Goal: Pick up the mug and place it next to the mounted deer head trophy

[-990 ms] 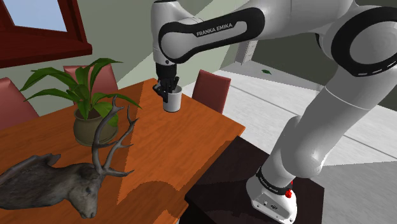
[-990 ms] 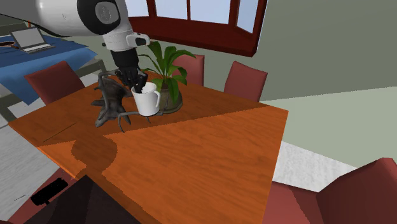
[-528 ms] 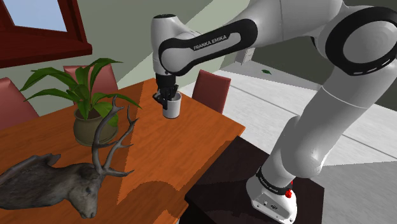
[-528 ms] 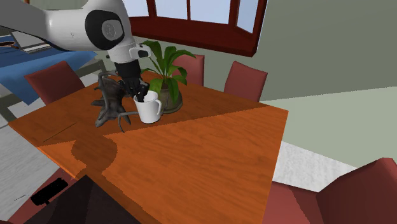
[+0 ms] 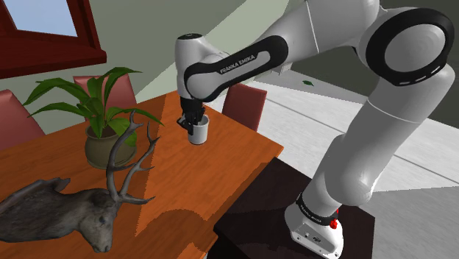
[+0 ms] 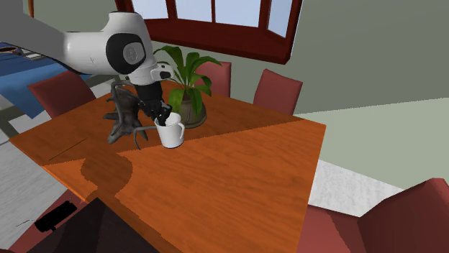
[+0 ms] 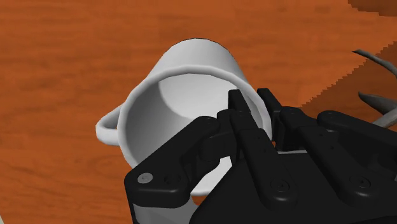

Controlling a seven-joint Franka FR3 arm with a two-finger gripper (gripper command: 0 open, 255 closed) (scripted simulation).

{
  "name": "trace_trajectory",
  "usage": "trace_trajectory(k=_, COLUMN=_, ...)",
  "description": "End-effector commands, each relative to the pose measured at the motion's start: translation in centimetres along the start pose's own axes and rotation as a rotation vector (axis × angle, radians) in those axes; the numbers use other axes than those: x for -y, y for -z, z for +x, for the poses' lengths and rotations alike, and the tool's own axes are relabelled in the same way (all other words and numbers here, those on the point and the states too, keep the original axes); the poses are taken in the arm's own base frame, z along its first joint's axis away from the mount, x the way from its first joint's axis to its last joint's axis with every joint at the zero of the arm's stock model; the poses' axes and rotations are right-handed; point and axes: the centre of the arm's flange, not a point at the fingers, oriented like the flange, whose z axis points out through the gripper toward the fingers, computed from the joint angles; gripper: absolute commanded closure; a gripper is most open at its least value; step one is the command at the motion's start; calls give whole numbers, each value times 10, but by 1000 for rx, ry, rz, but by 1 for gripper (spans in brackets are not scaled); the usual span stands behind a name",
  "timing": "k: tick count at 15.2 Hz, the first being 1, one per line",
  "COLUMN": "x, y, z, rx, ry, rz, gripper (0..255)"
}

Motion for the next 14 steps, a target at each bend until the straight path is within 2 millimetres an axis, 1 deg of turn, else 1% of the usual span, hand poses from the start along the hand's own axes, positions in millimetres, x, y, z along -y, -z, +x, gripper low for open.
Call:
trace_trajectory(k=1, x=1, y=-11, z=0, rx=-1, ry=0, rz=0, gripper=255)
trace_trajectory(k=14, x=5, y=-79, z=1, rx=-1, ry=0, rz=0, gripper=255)
